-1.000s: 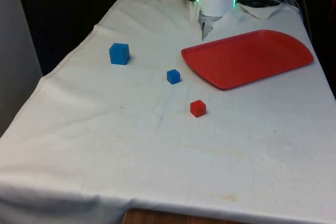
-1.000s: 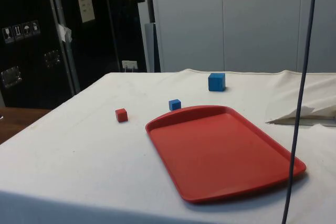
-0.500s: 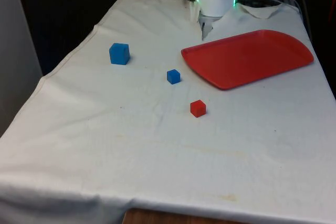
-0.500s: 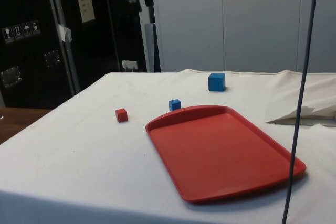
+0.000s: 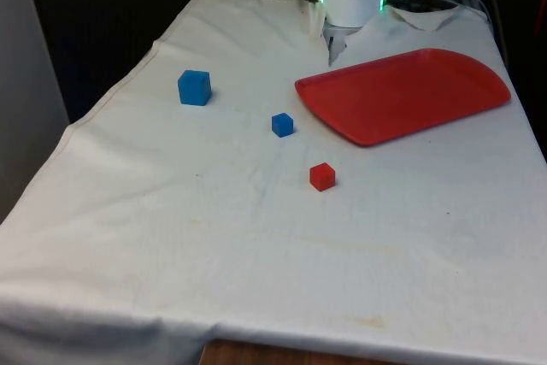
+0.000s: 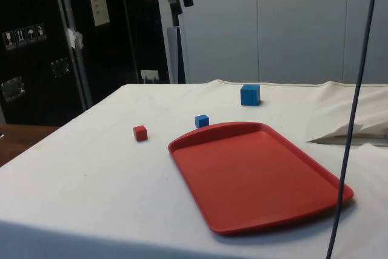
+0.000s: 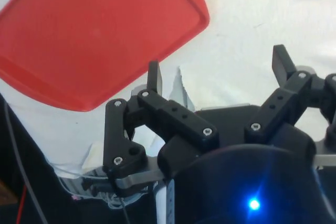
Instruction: Pick up the largest block and place it onto the tray.
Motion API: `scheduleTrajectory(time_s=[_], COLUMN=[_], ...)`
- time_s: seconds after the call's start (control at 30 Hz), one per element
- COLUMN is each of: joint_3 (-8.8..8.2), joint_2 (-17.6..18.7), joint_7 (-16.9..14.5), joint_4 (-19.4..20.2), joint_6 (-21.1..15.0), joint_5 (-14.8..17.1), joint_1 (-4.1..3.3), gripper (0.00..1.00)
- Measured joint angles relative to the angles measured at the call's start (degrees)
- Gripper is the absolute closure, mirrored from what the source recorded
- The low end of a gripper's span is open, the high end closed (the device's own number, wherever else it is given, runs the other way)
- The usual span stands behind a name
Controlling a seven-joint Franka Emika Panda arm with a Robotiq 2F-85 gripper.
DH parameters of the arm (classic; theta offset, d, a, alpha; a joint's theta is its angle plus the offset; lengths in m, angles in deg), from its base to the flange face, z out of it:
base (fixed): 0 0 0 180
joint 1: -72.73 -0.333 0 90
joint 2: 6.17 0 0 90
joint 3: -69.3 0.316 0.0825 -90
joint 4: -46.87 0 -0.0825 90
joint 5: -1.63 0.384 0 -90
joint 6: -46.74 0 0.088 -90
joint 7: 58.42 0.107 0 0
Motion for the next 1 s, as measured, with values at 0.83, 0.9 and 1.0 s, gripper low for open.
scheduleTrajectory(time_s=[0.83, 0.9, 1.0], joint_3=[-5.84, -6.53, -7.73], joint_2=[-2.3, -2.2, -2.1], joint_7=[-5.7, -6.4, -7.6], joint_4=[10.1, 10.7, 11.7], joint_6=[-9.4, -9.9, -11.0], joint_5=[-3.1, -3.1, -3.1], joint_1=[0.57, 0.63, 0.69], gripper=[0.00, 0.00, 0.00])
